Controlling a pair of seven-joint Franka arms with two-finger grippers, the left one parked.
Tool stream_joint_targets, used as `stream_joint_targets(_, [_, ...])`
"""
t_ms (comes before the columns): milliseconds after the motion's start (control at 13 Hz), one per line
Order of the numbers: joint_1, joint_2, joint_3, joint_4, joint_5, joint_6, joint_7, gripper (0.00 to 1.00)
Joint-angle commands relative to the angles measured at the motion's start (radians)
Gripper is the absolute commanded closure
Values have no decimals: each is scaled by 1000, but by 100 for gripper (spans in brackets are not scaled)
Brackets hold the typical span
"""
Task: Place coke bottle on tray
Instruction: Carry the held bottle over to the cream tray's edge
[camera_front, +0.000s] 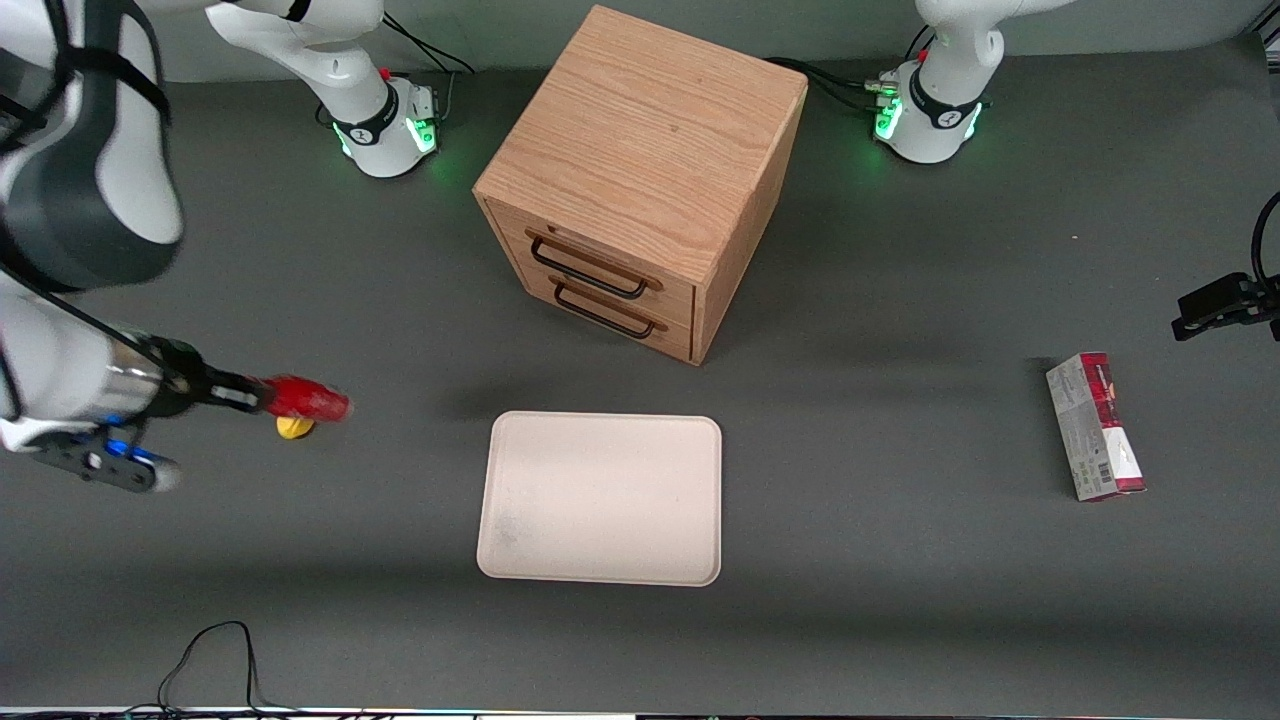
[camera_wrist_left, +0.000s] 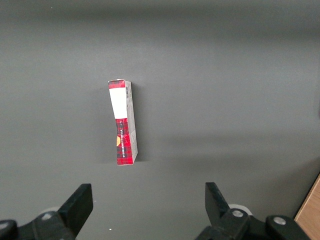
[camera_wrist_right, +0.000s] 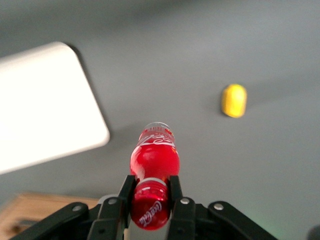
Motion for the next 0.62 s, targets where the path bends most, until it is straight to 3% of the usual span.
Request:
stream_joint_targets(0, [12, 102, 62, 92, 8, 86, 136, 100])
stream_joint_targets(231, [101, 223, 62, 151, -78, 206, 130, 100])
stream_joint_targets(538, [164, 330, 62, 211, -110, 309, 121, 100])
